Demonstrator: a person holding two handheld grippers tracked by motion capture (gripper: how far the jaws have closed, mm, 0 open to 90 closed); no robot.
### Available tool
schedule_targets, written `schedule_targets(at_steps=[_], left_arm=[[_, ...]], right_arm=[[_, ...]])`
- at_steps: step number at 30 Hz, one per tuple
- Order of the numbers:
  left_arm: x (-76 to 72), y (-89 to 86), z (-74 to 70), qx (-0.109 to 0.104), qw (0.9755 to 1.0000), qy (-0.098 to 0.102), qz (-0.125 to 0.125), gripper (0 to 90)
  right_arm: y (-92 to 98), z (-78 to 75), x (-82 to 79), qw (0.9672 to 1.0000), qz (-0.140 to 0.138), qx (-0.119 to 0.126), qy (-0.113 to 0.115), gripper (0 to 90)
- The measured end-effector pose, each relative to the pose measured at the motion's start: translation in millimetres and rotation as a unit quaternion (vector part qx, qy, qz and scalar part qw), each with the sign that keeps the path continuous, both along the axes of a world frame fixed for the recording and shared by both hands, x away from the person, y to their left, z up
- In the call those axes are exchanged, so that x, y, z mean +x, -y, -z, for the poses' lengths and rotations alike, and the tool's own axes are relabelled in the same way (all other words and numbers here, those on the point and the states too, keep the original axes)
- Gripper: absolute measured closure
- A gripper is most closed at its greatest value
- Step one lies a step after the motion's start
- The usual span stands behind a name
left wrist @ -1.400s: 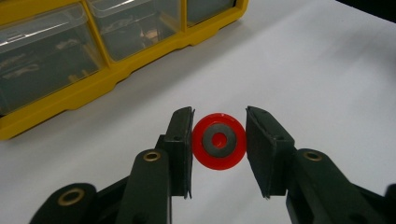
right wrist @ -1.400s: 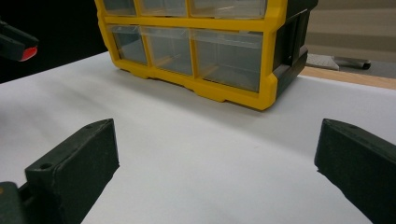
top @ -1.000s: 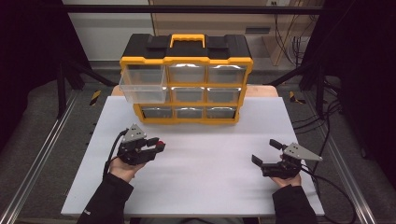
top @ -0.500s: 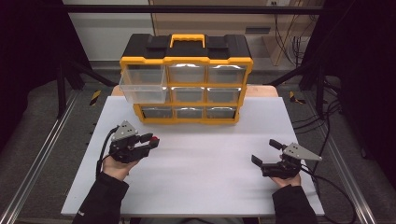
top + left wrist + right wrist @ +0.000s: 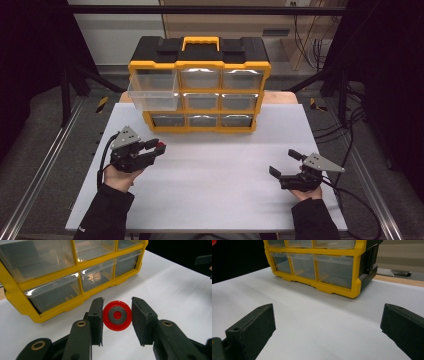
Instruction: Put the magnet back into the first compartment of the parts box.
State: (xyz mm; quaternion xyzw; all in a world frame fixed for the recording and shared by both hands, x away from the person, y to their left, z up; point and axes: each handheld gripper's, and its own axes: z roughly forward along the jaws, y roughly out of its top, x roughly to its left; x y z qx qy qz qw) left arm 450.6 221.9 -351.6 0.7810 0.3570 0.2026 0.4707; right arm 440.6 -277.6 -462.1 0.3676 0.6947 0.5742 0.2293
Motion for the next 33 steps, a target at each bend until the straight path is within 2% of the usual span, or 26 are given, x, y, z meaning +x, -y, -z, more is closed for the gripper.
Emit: schedule_targets(at_steps=[33], left_arm=[[-1.9, -5.5, -31.4, -0.022, 0.9993, 0.032, 0.0, 62.1]], right_arm=[[0.0, 0.5, 0.4, 1.0, 0.001, -0.003, 0.001, 0.3]])
